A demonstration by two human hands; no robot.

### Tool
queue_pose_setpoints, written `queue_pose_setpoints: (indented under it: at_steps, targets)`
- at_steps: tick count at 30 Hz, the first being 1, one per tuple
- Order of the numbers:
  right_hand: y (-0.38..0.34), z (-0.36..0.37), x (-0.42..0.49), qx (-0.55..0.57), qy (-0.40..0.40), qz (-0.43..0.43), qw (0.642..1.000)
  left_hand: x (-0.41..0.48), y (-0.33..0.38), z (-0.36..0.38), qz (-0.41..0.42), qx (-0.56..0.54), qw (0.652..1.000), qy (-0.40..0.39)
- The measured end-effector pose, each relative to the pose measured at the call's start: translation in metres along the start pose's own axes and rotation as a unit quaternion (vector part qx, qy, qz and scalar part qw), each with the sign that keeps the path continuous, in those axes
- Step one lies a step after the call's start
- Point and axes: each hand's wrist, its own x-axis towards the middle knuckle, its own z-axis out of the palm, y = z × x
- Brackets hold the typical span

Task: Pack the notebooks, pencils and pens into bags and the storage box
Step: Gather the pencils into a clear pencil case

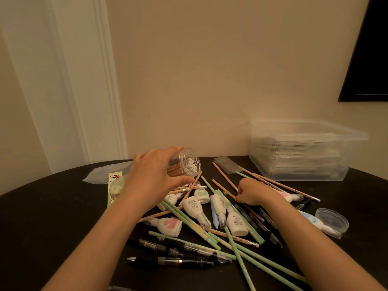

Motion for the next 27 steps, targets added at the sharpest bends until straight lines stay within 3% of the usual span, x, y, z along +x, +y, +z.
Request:
queue_pose_setpoints:
  at_steps: [5,17,22,27]
  targets:
    - [-0.003,-0.003,0.002,-0.007,-0.054,0.009,0.998,0.001,-0.001,0.002,0.000,0.007,1.000,-0.004]
    - [-0.021,-0.012,0.020,-0.027,-0.035,0.000,0.999,0.001,-0.003,-0.002,0.007,0.006,1.000,0.001]
    - [-0.024,-0.022,0.028,-0.049,0.030,0.003,0.998,0.001,-0.005,-0.006,0.003,-0.005,1.000,0.014]
    - [-0.031,-0.010,0.043,0.000,0.126,-0.002,0.992,0.002,-0.010,-0.011,-0.007,-0.009,1.000,0.023]
